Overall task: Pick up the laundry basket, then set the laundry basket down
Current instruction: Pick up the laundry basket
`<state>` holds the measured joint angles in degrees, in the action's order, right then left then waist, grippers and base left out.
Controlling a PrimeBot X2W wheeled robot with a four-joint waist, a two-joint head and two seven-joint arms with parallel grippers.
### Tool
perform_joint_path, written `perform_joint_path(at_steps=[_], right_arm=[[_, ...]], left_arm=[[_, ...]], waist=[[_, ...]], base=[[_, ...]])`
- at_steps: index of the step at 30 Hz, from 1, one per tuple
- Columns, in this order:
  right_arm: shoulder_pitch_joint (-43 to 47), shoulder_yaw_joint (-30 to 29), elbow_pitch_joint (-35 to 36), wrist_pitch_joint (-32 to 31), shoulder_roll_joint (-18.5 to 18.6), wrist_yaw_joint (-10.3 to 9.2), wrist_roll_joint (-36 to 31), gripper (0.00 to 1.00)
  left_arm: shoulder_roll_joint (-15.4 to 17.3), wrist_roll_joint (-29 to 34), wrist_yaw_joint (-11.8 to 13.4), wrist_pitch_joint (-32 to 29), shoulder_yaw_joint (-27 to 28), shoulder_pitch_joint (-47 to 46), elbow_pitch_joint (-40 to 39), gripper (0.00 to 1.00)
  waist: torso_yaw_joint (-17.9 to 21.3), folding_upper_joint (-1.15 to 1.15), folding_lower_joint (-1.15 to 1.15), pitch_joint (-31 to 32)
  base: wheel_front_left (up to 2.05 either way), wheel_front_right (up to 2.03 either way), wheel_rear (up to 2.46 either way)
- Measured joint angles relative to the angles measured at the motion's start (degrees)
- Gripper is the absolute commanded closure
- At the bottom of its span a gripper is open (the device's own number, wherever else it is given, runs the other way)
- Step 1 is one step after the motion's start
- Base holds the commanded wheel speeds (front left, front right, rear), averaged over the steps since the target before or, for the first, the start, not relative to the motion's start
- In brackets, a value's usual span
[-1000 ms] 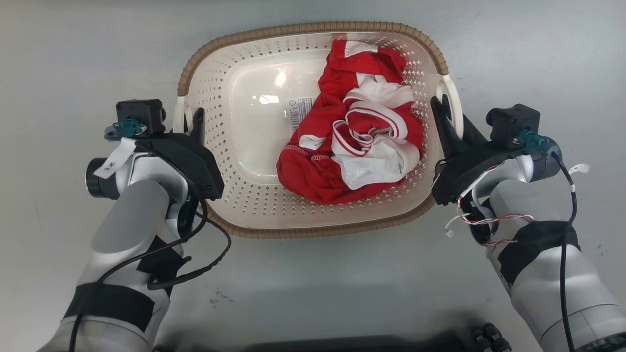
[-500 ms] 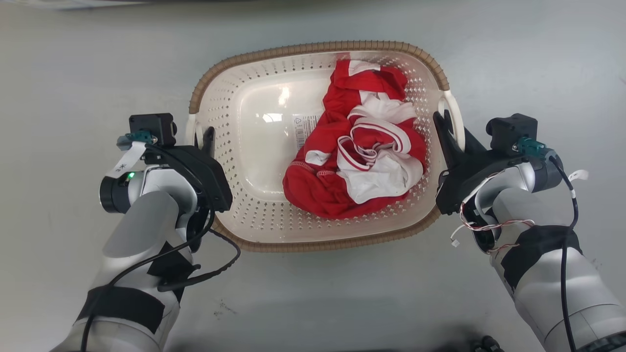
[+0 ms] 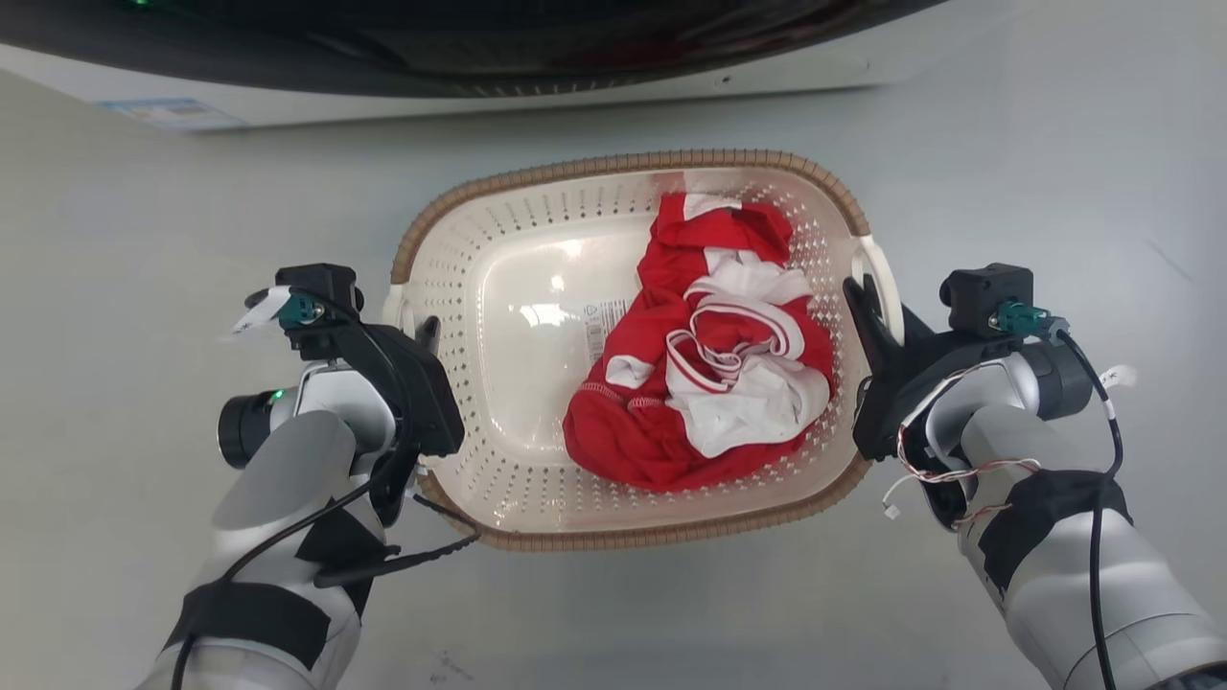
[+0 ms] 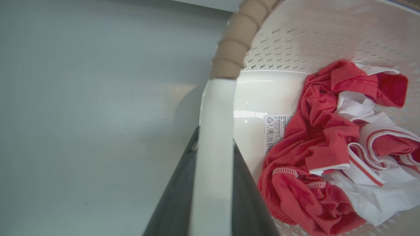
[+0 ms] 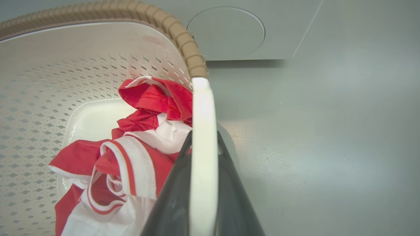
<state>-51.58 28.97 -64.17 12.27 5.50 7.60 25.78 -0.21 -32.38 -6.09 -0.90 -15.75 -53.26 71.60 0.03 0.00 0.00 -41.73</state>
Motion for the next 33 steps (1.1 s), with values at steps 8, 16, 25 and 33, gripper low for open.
perform_joint_path(at_steps=[8, 16, 25, 33], right_arm=[[2.4, 0.6, -2.1, -2.9, -0.9, 0.25, 3.4, 1.0], [6.6, 1.7, -3.6, -6.2, -1.7, 0.32, 6.6, 1.0], [11.9, 2.6, -4.9, -10.1, -2.5, 0.33, 9.7, 1.0], [15.2, 3.3, -5.2, -13.5, -2.7, 0.47, 11.8, 1.0]], left_arm=[[-0.2, -2.0, -0.5, -3.6, 0.4, 2.6, 1.0, 1.0], [-0.4, -3.3, -1.0, -8.0, 0.5, 6.8, 1.8, 1.0], [-0.4, -4.5, -1.0, -13.8, 0.5, 11.7, 2.1, 1.0], [-0.3, -6.5, -1.0, -18.7, -0.2, 15.3, 2.2, 1.0]], waist=[[0.0, 0.0, 0.0, 6.1], [0.1, 0.0, 0.0, 12.6], [0.1, 0.0, 0.0, 19.8], [-0.1, 0.0, -0.01, 26.2]], base=[[0.0, 0.0, 0.0], [0.0, 0.0, 0.0], [0.0, 0.0, 0.0], [0.0, 0.0, 0.0]])
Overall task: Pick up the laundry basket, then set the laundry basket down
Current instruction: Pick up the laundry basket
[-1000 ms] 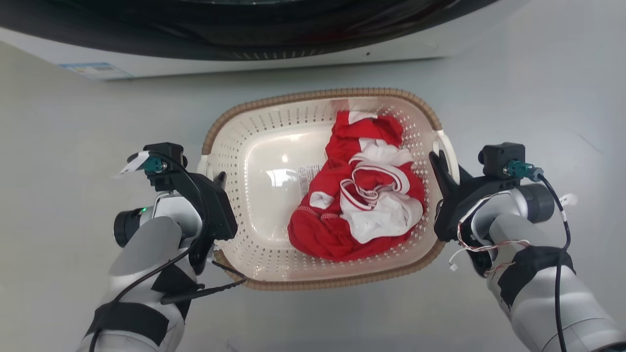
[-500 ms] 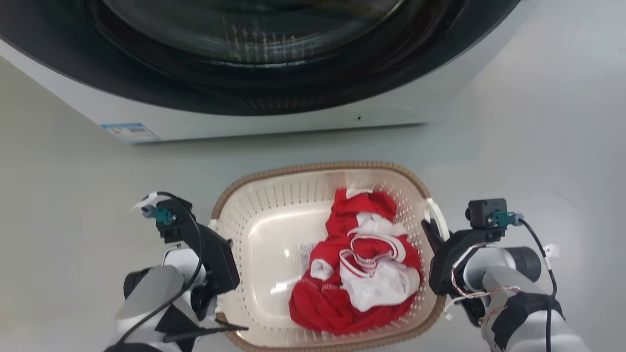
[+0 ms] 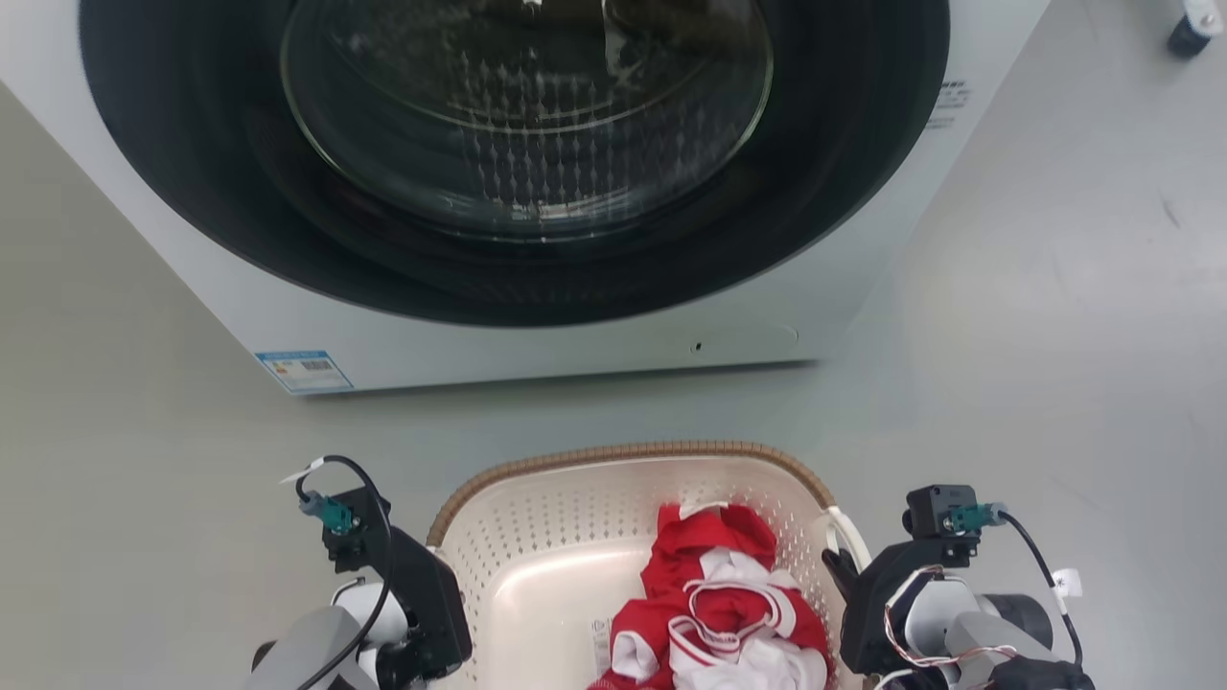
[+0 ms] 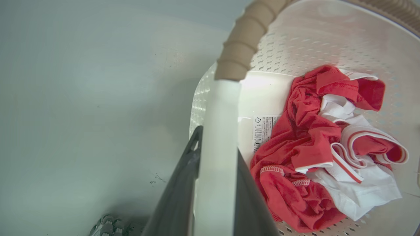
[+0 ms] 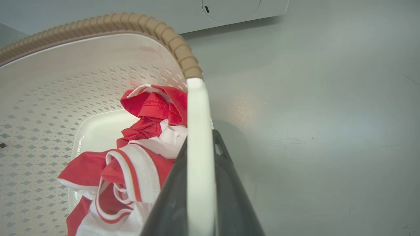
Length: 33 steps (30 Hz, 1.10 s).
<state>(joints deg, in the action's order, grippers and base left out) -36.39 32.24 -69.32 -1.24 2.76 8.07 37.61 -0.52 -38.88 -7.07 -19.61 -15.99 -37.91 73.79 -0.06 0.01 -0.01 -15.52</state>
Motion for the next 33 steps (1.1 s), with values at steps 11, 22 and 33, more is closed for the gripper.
perform_joint_path(at_steps=[11, 22, 33], right_arm=[[3.3, 1.1, 0.1, -3.4, -0.1, 0.0, 2.8, 1.0], [5.2, 2.1, 0.7, -6.4, 0.0, 0.0, 5.3, 1.0], [6.0, 3.2, 1.3, -8.5, 0.5, -0.01, 6.6, 1.0]], left_arm=[[0.1, -0.8, 0.0, -4.0, -0.6, 2.8, 0.1, 1.0], [0.2, -0.9, 0.0, -6.5, -0.5, 4.4, 0.4, 1.0], [0.2, -1.4, 0.1, -7.8, -0.5, 5.6, 0.4, 1.0]], waist=[[-0.4, 0.0, 0.0, 7.8], [-0.1, 0.0, 0.0, 13.8], [0.2, 0.0, 0.01, 16.4]], base=[[0.0, 0.0, 0.0], [0.0, 0.0, 0.0], [0.0, 0.0, 0.0]])
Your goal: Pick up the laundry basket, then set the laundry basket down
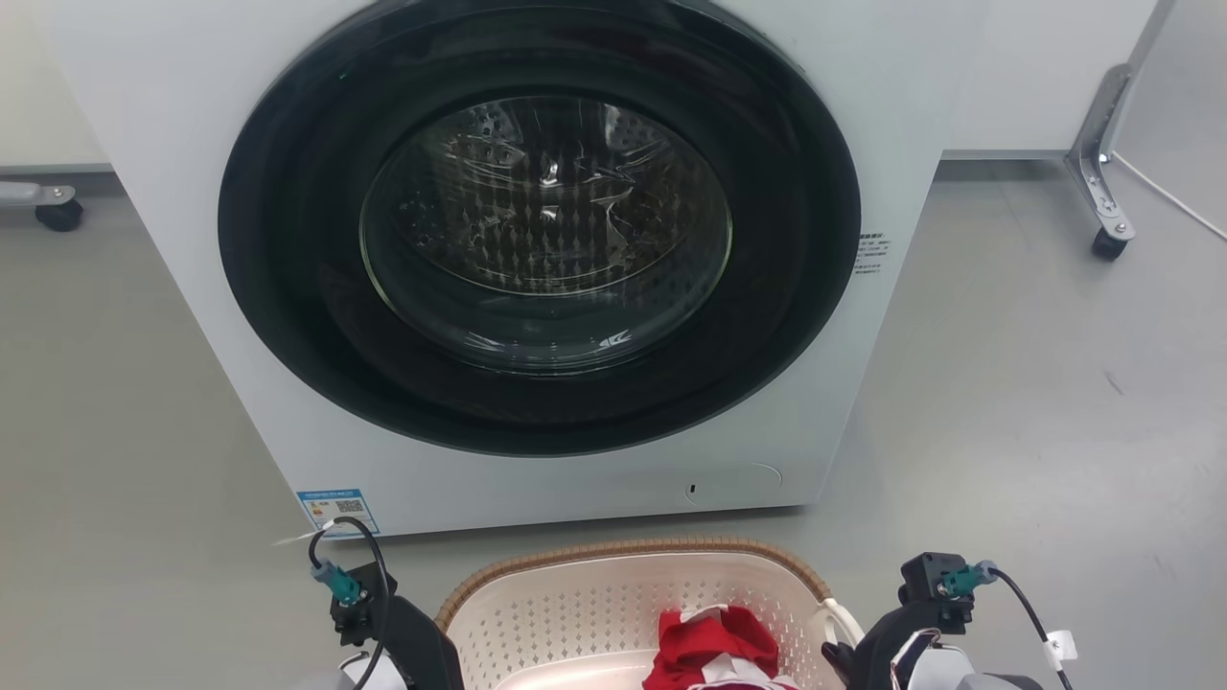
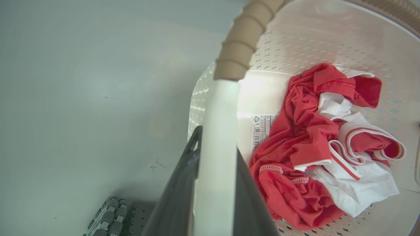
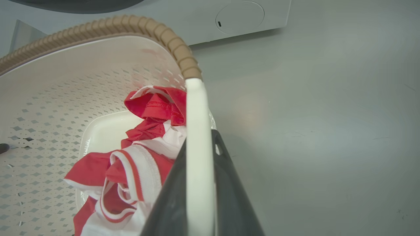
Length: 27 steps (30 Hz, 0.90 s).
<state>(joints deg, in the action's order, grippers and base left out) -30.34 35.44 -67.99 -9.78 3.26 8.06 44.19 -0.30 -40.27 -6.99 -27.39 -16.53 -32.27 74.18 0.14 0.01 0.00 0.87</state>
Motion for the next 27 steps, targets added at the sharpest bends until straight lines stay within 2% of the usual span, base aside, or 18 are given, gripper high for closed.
perform_joint_path(at_steps=[27], right_arm=[[1.0, 1.9, 0.9, -1.5, 0.6, 0.0, 2.9, 1.0]], left_arm=[[0.0, -1.5, 0.7, -0.6, -0.2, 1.6, 0.0, 1.0]], waist=[[0.2, -0.01, 0.0, 0.9]], base=[[0.0, 0.0, 0.0]])
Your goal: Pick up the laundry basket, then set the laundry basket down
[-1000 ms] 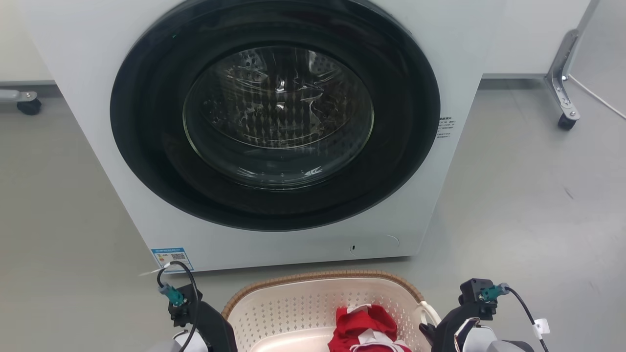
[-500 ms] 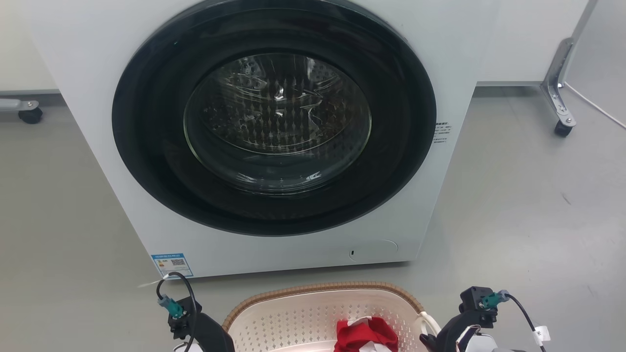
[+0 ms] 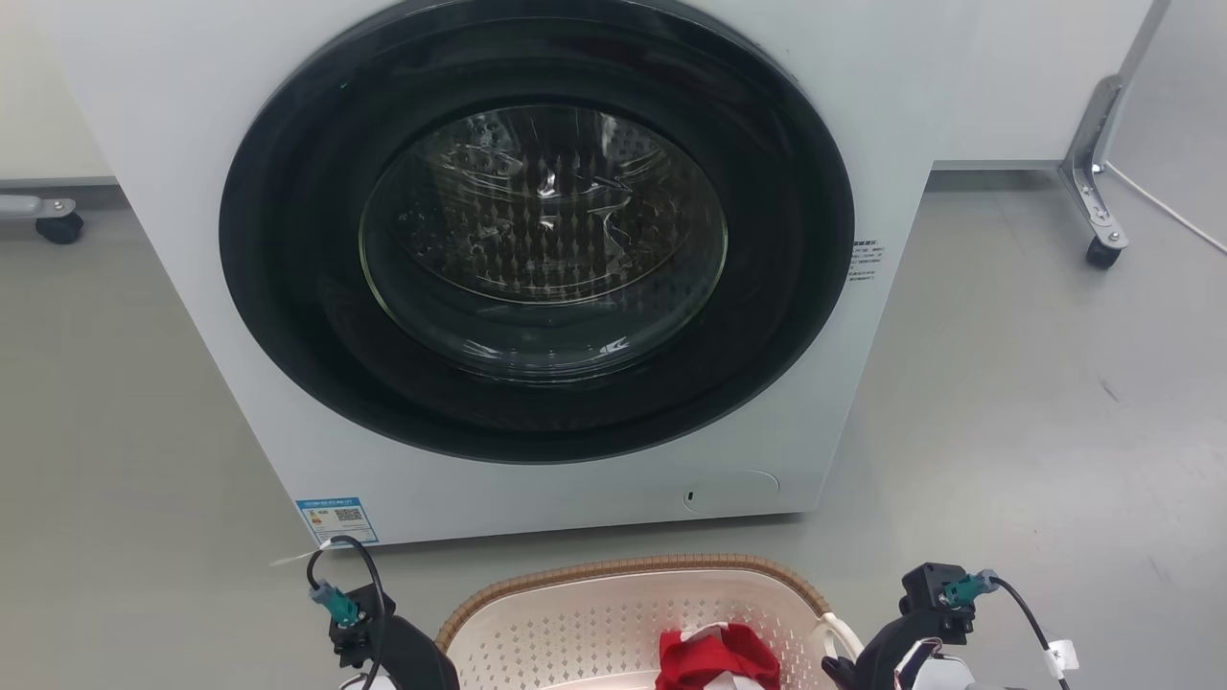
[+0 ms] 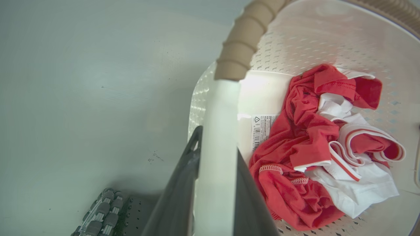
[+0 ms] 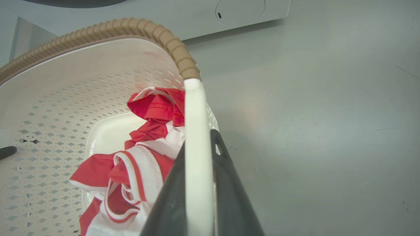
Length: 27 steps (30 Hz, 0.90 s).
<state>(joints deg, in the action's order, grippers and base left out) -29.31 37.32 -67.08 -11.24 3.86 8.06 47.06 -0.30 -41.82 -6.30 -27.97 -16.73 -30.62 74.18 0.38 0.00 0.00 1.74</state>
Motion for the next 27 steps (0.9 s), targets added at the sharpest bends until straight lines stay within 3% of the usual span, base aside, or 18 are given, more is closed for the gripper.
perform_joint_path(at_steps=[27], right_arm=[[0.1, 1.7, 0.6, -0.1, 0.4, -0.04, 2.5, 1.0]], left_arm=[[0.0, -0.3, 0.1, 0.4, 0.0, 0.0, 0.0, 1.0]], waist=[[0.0, 0.0, 0.0, -0.8]], base=[[0.0, 0.0, 0.0]])
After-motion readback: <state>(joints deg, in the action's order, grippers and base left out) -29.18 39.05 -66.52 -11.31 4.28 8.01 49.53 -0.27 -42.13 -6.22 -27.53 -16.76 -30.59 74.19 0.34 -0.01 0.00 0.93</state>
